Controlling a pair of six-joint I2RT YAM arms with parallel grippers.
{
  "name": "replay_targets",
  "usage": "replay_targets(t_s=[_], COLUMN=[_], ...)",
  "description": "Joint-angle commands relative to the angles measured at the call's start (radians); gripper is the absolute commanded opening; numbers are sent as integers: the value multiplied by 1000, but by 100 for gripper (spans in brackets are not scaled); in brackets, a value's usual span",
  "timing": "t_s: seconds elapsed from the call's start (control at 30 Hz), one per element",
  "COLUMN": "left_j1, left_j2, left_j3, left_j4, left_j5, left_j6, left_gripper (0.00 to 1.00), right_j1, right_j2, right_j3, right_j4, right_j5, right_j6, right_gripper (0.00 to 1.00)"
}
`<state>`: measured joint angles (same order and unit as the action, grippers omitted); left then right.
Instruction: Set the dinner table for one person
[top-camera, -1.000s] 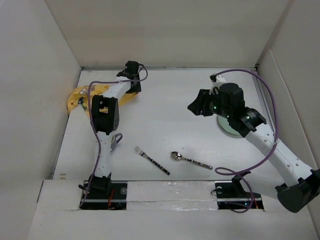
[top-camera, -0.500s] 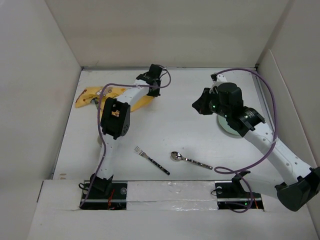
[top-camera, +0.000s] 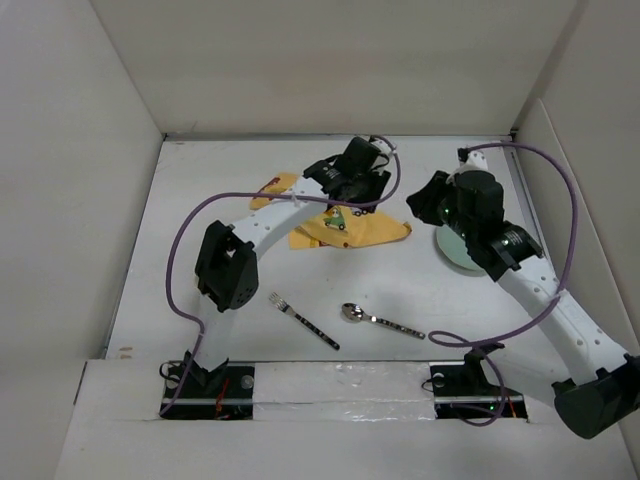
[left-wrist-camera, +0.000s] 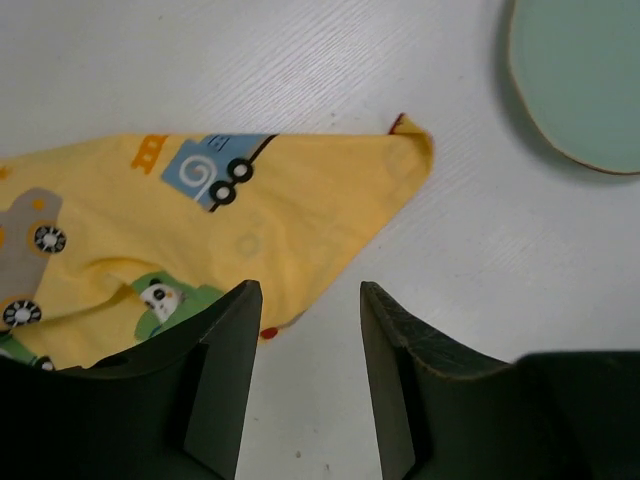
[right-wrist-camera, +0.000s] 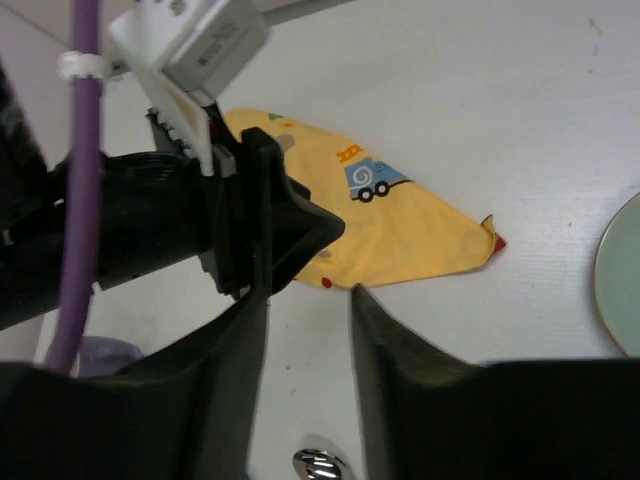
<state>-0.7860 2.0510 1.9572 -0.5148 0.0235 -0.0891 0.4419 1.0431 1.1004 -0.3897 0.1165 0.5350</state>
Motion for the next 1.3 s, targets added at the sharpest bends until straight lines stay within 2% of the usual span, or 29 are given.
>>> replay_targets(t_s=[0.0,0.07,0.1,0.13,0.17,0.23,0.27,0.3,0.33,0.37,0.43,0.47,0.57,0.67,0.77,0.9,1.27], left_j1=[86,140,158,200,220,258,295,313,332,349,398,410,430,430,430,430,430], left_j2=[-116,-199,-224,-251,-299,-345,-374,-387,-397,-402,-397,-379,-315,-266,-220,-177,-134], left_j3=[-78,-179,-214,-257,-344,-440,-528,-565,-601,-663,-710,-739,-744,-712,-684,-670,-696], left_j4=[2,63,85,99,133,169,197,211,222,249,280,309,375,392,423,444,475], left_j5=[-69,-83,-82,-77,-71,-57,-33,-30,16,56,111,157,203,228,233,222,222], left_j6=[-90,-135,-183,-211,-234,-299,-319,-334,-365,-377,-412,-423,-464,-488,-512,-531,-535], left_gripper=[41,36,31,14,7,0,0,1,13,20,31,34,46,51,51,51,41], right_j1=[-15,-15,-15,-25,-37,-46,-72,-72,-87,-88,-100,-109,-150,-170,-219,-239,-258], right_j2=[32,67,81,98,127,158,172,196,207,219,254,268,339,379,443,531,684], right_j3=[-45,-65,-73,-77,-77,-79,-82,-83,-85,-88,-96,-97,-100,-105,-108,-86,-25], right_j4=[54,66,63,55,49,46,52,54,61,69,80,81,72,64,72,81,115], right_j5=[-21,-34,-35,-31,-25,-23,-28,-35,-38,-43,-43,-47,-81,-69,-80,-86,-87], right_j6=[28,31,30,36,43,60,65,71,74,75,86,92,141,171,197,210,238], right_gripper=[24,0,0,0,0,0,0,3,10,26,42,51,61,61,54,51,49])
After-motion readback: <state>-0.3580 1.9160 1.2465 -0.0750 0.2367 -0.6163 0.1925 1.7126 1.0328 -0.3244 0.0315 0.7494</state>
